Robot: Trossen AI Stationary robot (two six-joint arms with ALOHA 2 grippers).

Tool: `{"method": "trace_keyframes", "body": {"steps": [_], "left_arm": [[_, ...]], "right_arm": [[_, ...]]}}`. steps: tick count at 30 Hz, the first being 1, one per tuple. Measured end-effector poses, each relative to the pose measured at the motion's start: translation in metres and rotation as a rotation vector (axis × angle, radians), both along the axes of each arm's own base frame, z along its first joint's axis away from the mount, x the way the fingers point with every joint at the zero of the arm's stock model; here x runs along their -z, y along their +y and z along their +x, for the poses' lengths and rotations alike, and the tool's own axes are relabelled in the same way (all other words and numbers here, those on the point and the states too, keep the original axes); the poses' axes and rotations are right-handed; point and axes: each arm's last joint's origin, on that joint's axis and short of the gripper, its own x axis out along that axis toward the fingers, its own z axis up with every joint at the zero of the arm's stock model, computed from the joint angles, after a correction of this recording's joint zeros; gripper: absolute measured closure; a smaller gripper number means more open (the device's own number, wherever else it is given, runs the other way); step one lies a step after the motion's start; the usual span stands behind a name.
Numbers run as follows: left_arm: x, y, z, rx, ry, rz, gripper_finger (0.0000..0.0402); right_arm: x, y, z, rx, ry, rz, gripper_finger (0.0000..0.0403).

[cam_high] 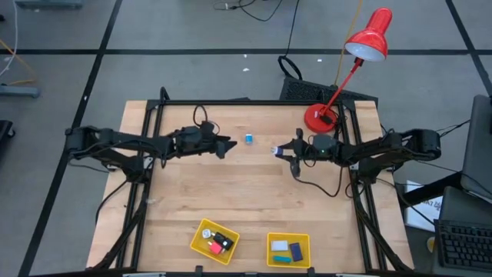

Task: Pick & Place Office items
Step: Put the purple adapter into the left yellow bin

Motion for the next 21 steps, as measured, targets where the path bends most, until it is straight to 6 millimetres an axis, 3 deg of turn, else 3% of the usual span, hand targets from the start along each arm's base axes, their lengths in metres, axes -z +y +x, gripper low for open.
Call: {"method": "trace_keyframes", "body": {"steps": [9,21], "left_arm": [[0.001,-0.004,0.019,0.022,-0.225,-0.096,0.0128],[0.012,-0.008,0.036,0.099,-0.237,-0.201,0.0128]], "right_arm": [[-0.007,0.009,0.003,-0.019,-0.062,-0.092,0.0278],[-0.010,0.019,0.007,0.107,-0.026,-0.262,0.0277]]}}
